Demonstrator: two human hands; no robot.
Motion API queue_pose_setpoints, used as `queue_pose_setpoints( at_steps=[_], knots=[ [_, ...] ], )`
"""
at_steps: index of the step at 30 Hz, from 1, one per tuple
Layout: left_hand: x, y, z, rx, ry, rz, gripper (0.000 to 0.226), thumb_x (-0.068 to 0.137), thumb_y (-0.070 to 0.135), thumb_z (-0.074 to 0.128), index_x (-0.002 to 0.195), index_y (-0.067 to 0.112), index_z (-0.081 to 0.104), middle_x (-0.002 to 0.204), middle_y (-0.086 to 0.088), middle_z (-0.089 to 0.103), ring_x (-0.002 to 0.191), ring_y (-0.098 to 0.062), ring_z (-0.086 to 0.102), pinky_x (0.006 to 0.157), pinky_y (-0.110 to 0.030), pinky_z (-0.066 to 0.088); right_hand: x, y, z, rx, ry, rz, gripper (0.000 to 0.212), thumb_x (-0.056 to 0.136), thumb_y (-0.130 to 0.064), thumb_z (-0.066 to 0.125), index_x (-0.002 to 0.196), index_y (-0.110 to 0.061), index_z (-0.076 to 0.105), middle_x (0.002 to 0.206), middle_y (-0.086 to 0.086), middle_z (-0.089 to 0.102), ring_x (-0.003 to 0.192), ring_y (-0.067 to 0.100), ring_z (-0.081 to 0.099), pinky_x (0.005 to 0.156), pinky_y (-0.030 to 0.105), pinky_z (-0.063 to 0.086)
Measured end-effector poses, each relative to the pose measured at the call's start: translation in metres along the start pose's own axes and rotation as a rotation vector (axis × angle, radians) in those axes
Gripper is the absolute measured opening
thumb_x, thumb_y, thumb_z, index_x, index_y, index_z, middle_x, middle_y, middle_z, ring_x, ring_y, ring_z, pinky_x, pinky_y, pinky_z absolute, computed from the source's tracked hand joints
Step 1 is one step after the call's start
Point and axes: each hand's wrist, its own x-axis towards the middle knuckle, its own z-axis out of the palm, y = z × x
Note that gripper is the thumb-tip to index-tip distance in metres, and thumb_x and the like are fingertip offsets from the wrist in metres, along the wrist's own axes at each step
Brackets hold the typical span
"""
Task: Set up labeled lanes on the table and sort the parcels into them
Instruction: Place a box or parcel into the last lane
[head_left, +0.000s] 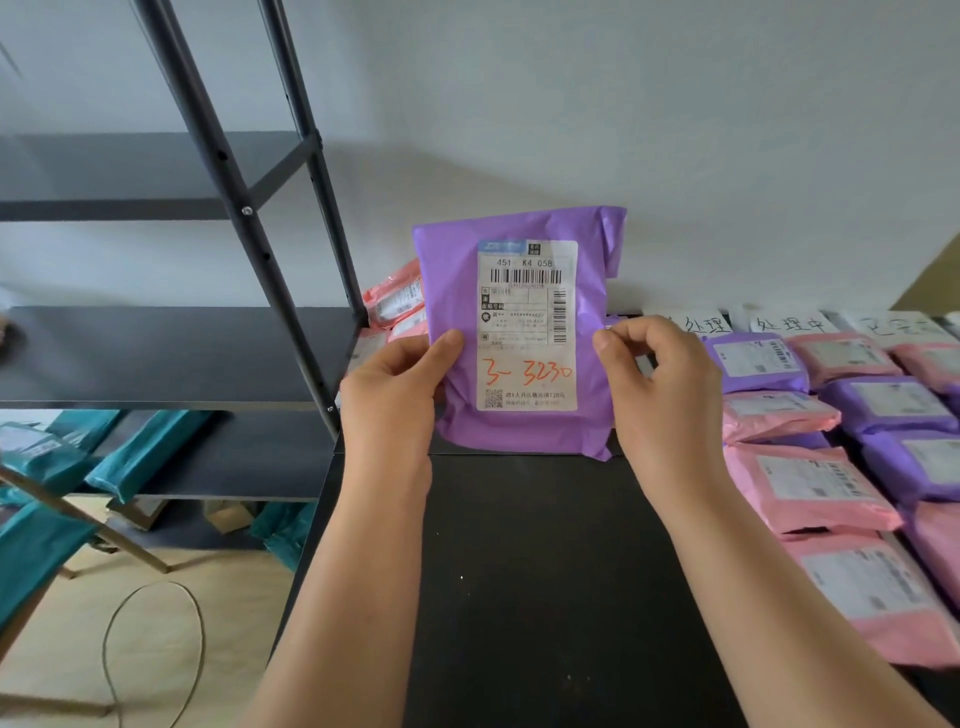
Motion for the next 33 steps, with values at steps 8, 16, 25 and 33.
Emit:
queue_pose_setpoints(
  at_steps=[8, 16, 25, 33],
  knots=[
    [-0.002, 0.0, -0.002, -0.054, -0.008, -0.007, 0.003, 0.085, 0.02, 0.074, 0.087, 0.017, 0.074, 0.087, -0.002, 0.077, 0.076, -0.013, 0.072, 0.06, -0.019, 0.053, -0.005, 0.0, -0.003, -0.02, -0.036, 0.006, 0.012, 0.095, -0.029, 0.062, 0.086, -0.029, 0.055, 0.079, -0.03, 0.051, 0.083, 0.011, 0.056, 0.089, 0.056, 0.048],
    [-0.005, -0.004, 0.003, 0.005, -0.08, -0.045, 0.013, 0.085, 0.023, 0.076, 0.093, 0.012, 0.076, 0.092, -0.005, 0.077, 0.09, -0.027, 0.074, 0.088, -0.047, 0.058, 0.004, -0.004, -0.005, -0.028, 0.005, 0.075, 0.027, 0.088, -0.051, 0.064, 0.092, -0.025, 0.06, 0.089, -0.01, 0.066, 0.089, 0.016, 0.063, 0.088, 0.053, 0.051],
    [-0.008, -0.005, 0.0, 0.011, -0.116, -0.04, 0.015, 0.086, 0.024, 0.073, 0.092, 0.01, 0.074, 0.091, -0.007, 0.077, 0.087, -0.027, 0.073, 0.075, -0.035, 0.057, 0.002, -0.007, -0.003, -0.027, 0.036, 0.147, 0.026, 0.085, -0.042, 0.073, 0.087, -0.029, 0.051, 0.079, -0.023, 0.056, 0.085, 0.016, 0.063, 0.088, 0.055, 0.05],
    [-0.011, -0.006, 0.004, 0.02, -0.085, -0.045, 0.02, 0.087, 0.028, 0.073, 0.097, 0.012, 0.067, 0.095, -0.006, 0.075, 0.083, -0.022, 0.075, 0.058, -0.026, 0.052, -0.003, -0.002, -0.001, -0.039, 0.041, 0.08, 0.017, 0.088, -0.037, 0.071, 0.081, -0.032, 0.056, 0.08, -0.018, 0.063, 0.082, 0.018, 0.064, 0.084, 0.055, 0.052]
  ],
)
